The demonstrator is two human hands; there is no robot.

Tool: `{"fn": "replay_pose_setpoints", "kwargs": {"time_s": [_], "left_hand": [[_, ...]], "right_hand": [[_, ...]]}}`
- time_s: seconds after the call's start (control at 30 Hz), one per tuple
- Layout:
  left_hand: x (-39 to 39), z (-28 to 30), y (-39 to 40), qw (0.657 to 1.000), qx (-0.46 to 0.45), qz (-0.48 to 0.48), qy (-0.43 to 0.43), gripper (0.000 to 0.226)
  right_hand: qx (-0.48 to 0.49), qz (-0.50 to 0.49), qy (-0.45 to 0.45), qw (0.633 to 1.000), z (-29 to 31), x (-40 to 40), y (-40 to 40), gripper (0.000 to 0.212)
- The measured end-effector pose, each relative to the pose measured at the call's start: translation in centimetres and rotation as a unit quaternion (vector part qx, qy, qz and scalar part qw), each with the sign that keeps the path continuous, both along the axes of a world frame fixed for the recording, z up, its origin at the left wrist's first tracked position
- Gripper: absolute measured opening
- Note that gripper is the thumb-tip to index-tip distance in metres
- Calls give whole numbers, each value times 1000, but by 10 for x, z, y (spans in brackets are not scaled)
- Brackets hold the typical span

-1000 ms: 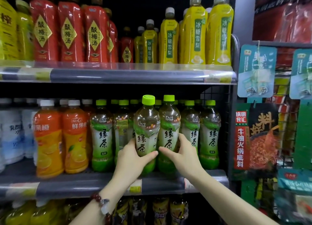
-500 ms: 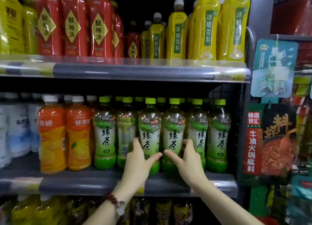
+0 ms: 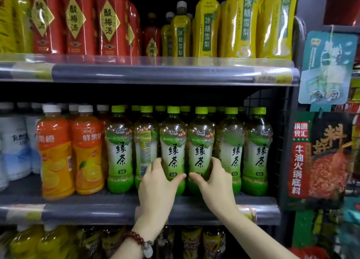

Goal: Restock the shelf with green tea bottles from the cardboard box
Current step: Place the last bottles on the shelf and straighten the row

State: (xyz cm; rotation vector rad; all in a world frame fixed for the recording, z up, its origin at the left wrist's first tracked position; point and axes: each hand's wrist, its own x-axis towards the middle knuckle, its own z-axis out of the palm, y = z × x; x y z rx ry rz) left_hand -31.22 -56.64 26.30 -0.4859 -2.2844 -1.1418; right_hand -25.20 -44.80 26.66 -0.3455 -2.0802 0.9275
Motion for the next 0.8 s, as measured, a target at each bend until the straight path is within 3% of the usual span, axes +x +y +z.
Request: {"fn": "replay_pose_setpoints", "kwargs": {"time_s": [0.5,0.8], "left_hand": [[4,4,-3,1000,13,-11,-17,79],[15,27,-7,995,-91,7,-43,48]], "right_hand": [[-9,6,-16,1000,0,2,-3,58],[62,-26,-85,994,9,5,0,37]]}}
